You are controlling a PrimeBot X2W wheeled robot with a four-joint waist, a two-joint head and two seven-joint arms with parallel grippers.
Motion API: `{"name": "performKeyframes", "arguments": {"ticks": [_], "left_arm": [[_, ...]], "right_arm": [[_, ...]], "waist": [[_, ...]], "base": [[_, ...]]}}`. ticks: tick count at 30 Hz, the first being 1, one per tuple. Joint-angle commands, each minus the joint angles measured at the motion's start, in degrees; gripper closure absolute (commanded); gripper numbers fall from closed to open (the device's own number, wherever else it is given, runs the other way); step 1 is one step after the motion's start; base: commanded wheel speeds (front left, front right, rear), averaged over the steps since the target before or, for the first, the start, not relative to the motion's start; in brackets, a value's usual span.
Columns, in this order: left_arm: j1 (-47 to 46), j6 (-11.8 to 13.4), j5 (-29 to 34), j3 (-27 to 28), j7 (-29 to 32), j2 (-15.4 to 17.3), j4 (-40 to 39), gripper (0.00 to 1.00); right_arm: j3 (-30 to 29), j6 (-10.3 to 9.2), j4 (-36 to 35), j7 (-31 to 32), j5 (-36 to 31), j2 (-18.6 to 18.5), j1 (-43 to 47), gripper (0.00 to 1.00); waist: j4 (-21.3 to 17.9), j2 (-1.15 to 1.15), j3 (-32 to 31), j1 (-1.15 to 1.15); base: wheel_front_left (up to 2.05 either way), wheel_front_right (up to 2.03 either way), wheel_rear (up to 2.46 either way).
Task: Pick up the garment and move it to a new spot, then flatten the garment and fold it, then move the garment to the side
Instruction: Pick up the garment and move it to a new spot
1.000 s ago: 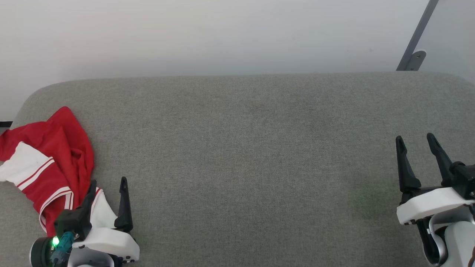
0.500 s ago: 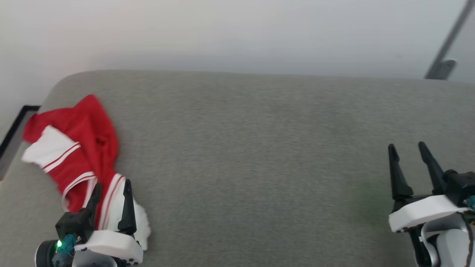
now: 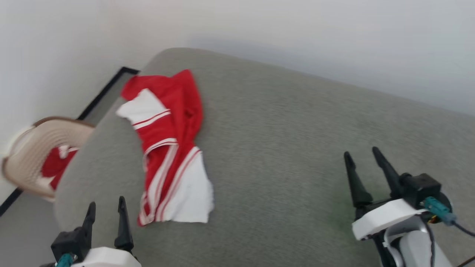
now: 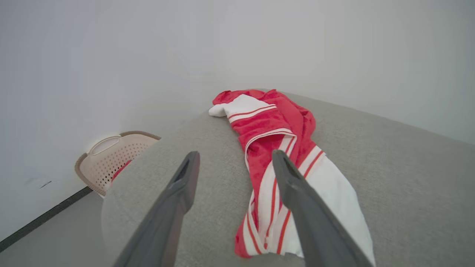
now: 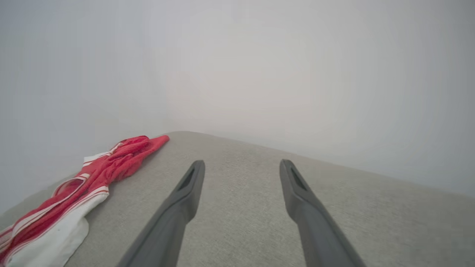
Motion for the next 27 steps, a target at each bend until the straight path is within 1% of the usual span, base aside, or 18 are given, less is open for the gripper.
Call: {"name": "performKeyframes", "arguments": {"ticks": [1, 3, 5, 6, 10, 14, 15, 17, 19, 20, 24, 27], "left_arm": [[1.4, 0.9, -0.6, -0.7, -0.3, -0.1, -0.8, 0.00], [2.5, 1.7, -1.5, -0.8, -0.3, 0.0, -1.8, 0.00], [3.6, 2.8, -3.0, -0.6, -0.3, 0.0, -3.1, 0.00], [3.6, 2.8, -3.0, -0.6, -0.3, 0.0, -3.1, 0.00], [5.6, 5.1, -4.9, -0.7, -0.3, -0.1, -5.8, 0.00], [7.0, 6.3, -5.9, -1.5, -0.3, 0.0, -7.3, 0.00], [6.9, 6.2, -5.8, -1.8, -0.3, 0.0, -7.2, 0.00], [6.1, 5.3, -5.3, -2.4, -0.3, 0.0, -6.6, 0.00], [4.5, 3.7, -2.9, -3.5, -0.3, 0.0, -5.3, 0.00], [3.4, 2.5, -1.4, -4.5, -0.3, 0.2, -4.1, 0.00], [-2.6, -0.7, 1.8, -6.2, -0.3, 2.6, 0.6, 0.00], [-8.8, -2.2, 1.8, -7.3, -0.1, 5.1, 7.5, 0.00]], "right_arm": [[1.2, -0.02, 0.3, -0.3, 0.6, 0.6, -0.1, 0.00], [3.3, -0.02, 0.5, -0.3, 0.9, 1.2, -0.4, 0.00], [5.2, -0.02, 0.8, -0.3, 1.3, 1.4, -1.7, 0.00], [5.2, -0.02, 0.8, -0.3, 1.3, 1.4, -1.7, 0.00], [8.8, -0.02, 1.8, -0.3, 2.4, 1.8, -4.0, 0.00], [10.6, -0.02, 2.5, -0.3, 3.2, 1.7, -5.5, 0.00], [10.9, -0.02, 2.6, -0.3, 3.4, 1.6, -5.5, 0.00], [10.3, -0.02, 2.8, -0.3, 3.6, 1.2, -5.0, 0.00], [9.1, -0.02, 2.7, -0.3, 3.8, 1.1, -3.8, 0.00], [8.4, -0.02, 2.6, -0.3, 3.7, 1.0, -3.2, 0.00], [8.4, -0.01, 2.4, -0.3, 2.9, 0.3, -3.0, 0.00], [8.3, -0.02, 2.0, -0.3, 2.6, -0.4, -3.6, 0.00]], "waist": [[5.5, 0.00, -0.9, 0.00], [6.9, 0.00, -1.0, 0.00], [7.3, 0.00, -0.5, 0.00], [7.3, 0.00, -0.5, 0.00], [7.7, 0.00, 0.0, 0.00], [7.8, 0.00, 0.2, 0.00], [7.7, 0.00, 0.2, 0.00], [7.4, 0.00, 0.2, 0.00], [7.0, 0.00, 0.1, 0.00], [6.7, 0.00, 0.0, 0.00], [2.3, 0.00, 1.6, 0.00], [-1.8, 0.00, 3.4, 0.00]], "base": [[0.00, 0.00, 0.00], [0.00, 0.00, 0.00], [0.00, 0.00, 0.00], [0.00, 0.00, 0.00], [0.00, 0.00, 0.00], [0.00, 0.00, 0.00], [0.00, 0.00, 0.00], [0.00, 0.00, 0.00], [0.00, 0.00, 0.00], [0.00, 0.00, 0.00], [0.00, 0.00, 0.00], [0.00, 0.00, 0.00]]}}
